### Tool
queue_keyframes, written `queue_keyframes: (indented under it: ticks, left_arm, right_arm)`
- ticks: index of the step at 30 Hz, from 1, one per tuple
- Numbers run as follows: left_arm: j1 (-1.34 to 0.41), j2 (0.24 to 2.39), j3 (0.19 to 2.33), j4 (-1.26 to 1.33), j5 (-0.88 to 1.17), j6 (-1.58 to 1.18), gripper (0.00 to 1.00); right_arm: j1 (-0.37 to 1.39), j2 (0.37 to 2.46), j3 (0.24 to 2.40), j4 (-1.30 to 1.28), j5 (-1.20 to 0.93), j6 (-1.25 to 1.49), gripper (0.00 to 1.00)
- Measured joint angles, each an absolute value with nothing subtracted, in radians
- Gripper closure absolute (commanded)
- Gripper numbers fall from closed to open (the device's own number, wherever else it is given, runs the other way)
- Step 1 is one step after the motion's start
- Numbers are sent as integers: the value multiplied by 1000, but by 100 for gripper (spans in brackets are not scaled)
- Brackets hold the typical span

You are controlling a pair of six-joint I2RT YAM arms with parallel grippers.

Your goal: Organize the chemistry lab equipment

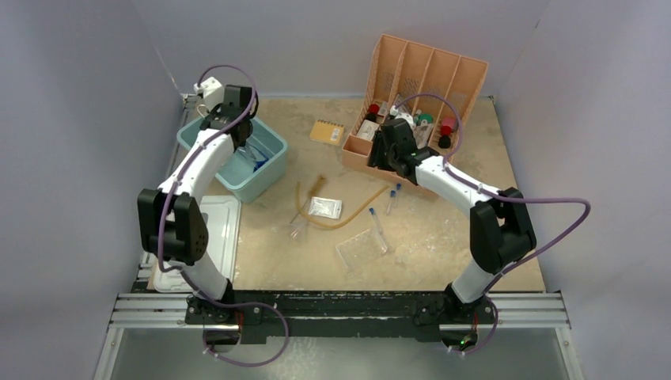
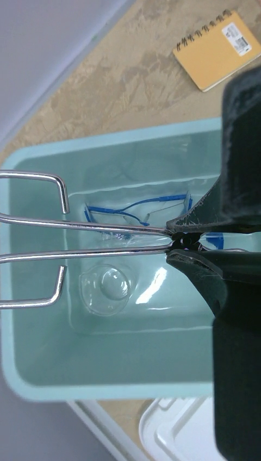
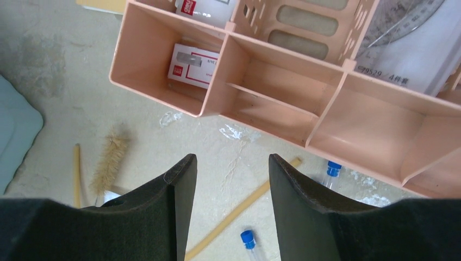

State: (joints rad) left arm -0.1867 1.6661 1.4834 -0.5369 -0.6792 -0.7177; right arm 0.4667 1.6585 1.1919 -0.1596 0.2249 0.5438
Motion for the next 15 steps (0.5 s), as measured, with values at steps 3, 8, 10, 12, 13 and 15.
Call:
queue_keyframes:
  ticks: [3,8,10,12,13,15]
  left_arm:
    - [-170,1730,1482,-528,-646,-743,100]
    - [-166,1832,1483,-510,-599,-775,100]
    - [-166,1866,1484,-508,-588,-782,100]
    - [-166,1901,1488,-502,-579,-792,100]
    - [-166,1915,1491,-501,-575,-794,100]
    - [-166,1944,1498,-497,-568,-796,100]
  right_arm:
    - [458,1665,1205,-159,223,530,46]
    - [446,1665,1208,-159,225,509,46]
    - [443,1665,1208,-159,227,500,46]
    - [440,1665,1208,-158,229,488,45]
    - [439,1665,1208,-157,231,484,45]
    - [437,1665,1208,-155,242,473,45]
